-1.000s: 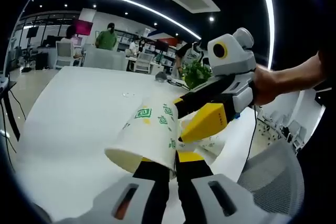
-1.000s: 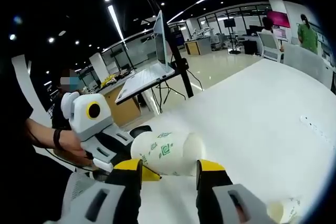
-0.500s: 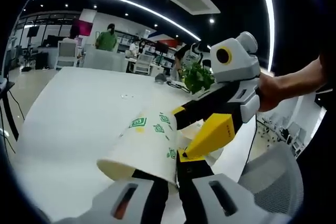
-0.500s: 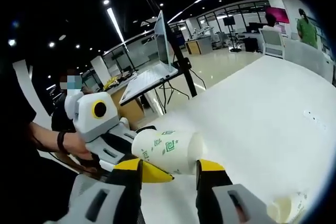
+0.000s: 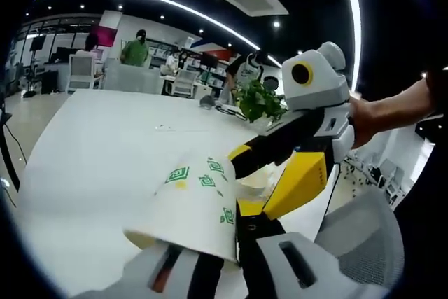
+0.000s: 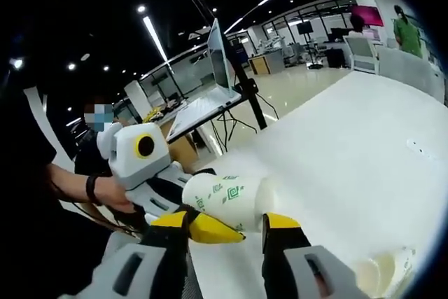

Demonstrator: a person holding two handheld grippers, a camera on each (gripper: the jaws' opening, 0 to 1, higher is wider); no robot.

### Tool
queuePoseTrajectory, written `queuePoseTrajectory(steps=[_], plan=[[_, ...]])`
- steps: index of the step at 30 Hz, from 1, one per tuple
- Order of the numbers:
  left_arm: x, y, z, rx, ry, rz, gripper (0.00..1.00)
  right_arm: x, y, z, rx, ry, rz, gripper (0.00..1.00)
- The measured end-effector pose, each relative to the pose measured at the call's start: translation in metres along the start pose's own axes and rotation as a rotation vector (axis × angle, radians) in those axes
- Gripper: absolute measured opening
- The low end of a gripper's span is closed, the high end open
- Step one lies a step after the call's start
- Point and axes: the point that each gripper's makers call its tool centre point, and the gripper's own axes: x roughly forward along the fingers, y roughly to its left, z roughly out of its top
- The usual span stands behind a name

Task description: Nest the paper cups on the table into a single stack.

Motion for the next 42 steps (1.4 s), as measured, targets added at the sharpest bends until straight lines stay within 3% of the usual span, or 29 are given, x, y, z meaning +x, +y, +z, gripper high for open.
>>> queuePoseTrajectory(steps=[15,24,34,42], plan=[[0.003,-0.001,0.001,0.026,0.023,0.009,0.01,-0.039,-0.026,-0.006,0.027,-0.052,-0.124,0.50],[0.007,-0.005,0.005,0.052,0.037,0.002,0.01,-0.072,-0.033,-0.013,0.036,-0.090,-0.238,0.57],[0.019,-0.011,0.010,0.131,0.077,-0.026,0.01,-0.099,-0.048,-0.040,-0.021,-0.032,-0.374,0.67],[0.039,-0.033,0.016,0.183,0.132,-0.081,0.01,-0.122,-0.053,-0.062,0.010,-0.047,-0.450,0.72]])
